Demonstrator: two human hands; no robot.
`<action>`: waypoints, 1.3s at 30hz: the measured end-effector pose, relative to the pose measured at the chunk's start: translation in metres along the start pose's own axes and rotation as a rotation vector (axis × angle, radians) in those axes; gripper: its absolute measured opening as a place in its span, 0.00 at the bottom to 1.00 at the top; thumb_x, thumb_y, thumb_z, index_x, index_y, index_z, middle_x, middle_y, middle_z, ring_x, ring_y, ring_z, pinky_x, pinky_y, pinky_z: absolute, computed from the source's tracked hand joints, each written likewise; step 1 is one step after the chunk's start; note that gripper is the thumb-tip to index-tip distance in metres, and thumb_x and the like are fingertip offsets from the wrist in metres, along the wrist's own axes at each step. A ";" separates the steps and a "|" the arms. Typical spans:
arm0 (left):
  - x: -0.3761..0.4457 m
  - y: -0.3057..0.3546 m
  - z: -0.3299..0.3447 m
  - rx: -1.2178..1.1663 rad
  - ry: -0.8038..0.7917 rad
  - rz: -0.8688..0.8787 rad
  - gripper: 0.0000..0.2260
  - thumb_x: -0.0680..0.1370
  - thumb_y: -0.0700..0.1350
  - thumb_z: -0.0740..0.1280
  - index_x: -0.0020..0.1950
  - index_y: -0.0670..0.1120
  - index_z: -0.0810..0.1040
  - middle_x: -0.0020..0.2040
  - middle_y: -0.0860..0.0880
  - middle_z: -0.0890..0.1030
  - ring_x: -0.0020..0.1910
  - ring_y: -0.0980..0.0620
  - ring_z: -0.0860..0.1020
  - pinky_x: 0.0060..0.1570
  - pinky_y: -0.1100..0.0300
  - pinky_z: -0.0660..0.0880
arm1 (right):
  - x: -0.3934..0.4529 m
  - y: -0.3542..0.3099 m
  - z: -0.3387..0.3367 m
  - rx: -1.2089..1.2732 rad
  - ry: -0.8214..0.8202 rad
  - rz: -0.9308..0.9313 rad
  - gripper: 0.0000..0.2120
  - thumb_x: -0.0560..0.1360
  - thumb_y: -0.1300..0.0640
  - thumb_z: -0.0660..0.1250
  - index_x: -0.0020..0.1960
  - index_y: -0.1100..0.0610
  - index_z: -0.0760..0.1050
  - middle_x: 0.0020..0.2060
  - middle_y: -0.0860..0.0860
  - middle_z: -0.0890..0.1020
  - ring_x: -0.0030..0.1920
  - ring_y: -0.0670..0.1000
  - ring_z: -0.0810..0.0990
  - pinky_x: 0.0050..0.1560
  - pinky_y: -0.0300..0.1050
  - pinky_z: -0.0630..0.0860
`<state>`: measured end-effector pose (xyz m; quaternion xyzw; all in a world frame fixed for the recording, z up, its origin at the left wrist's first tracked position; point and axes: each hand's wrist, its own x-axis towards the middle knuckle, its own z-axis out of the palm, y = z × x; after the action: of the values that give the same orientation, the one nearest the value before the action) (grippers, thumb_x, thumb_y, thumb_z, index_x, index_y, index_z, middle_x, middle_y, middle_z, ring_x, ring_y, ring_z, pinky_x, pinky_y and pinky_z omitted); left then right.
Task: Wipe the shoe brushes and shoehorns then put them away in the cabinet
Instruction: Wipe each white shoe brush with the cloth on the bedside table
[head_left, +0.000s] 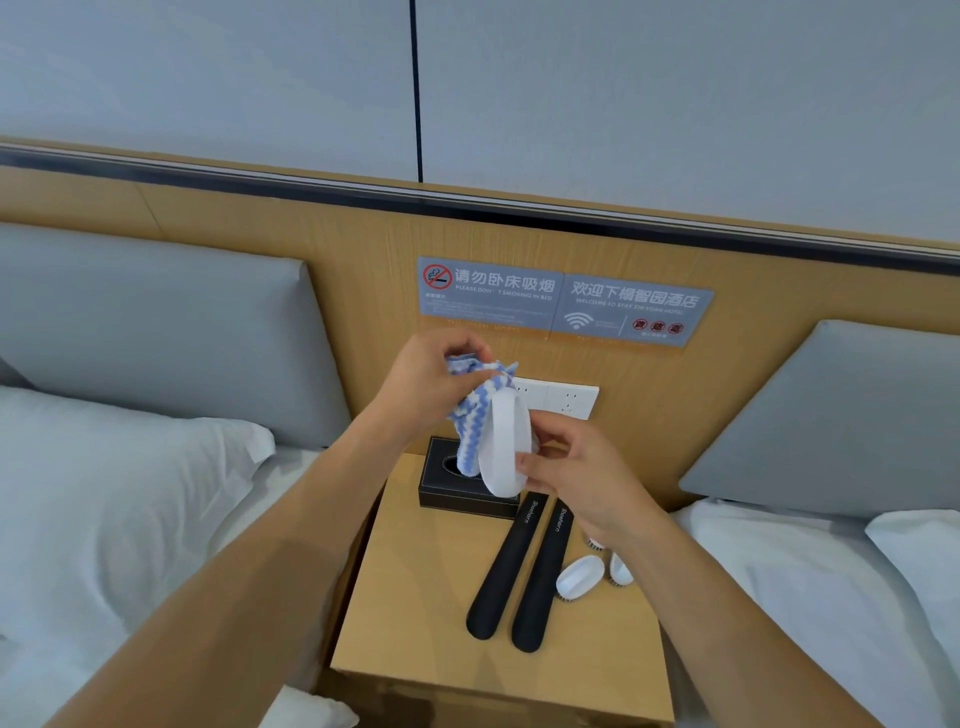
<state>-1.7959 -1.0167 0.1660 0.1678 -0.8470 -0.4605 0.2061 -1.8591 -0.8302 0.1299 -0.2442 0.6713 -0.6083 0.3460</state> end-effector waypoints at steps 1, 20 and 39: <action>0.000 0.002 -0.001 -0.023 -0.014 0.032 0.02 0.74 0.44 0.74 0.44 0.50 0.82 0.40 0.57 0.83 0.40 0.60 0.80 0.40 0.65 0.76 | 0.000 0.000 0.000 0.031 -0.006 0.019 0.20 0.75 0.70 0.70 0.61 0.50 0.81 0.51 0.47 0.85 0.55 0.50 0.84 0.47 0.44 0.83; -0.027 -0.045 0.061 -0.084 -0.026 -0.057 0.06 0.75 0.42 0.72 0.47 0.53 0.80 0.47 0.58 0.81 0.46 0.59 0.80 0.43 0.63 0.79 | 0.006 0.065 -0.047 0.662 0.171 0.402 0.23 0.76 0.71 0.67 0.69 0.60 0.72 0.59 0.62 0.83 0.56 0.64 0.84 0.52 0.58 0.83; -0.022 -0.093 0.191 -0.366 0.036 -0.634 0.07 0.74 0.42 0.74 0.46 0.54 0.81 0.42 0.56 0.83 0.41 0.61 0.82 0.39 0.66 0.79 | -0.061 0.251 -0.129 0.641 0.627 0.966 0.18 0.73 0.67 0.74 0.60 0.58 0.77 0.53 0.57 0.83 0.54 0.55 0.82 0.39 0.45 0.82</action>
<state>-1.8643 -0.9186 -0.0113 0.3905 -0.6527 -0.6423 0.0944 -1.8946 -0.6660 -0.1048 0.3886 0.5598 -0.5968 0.4236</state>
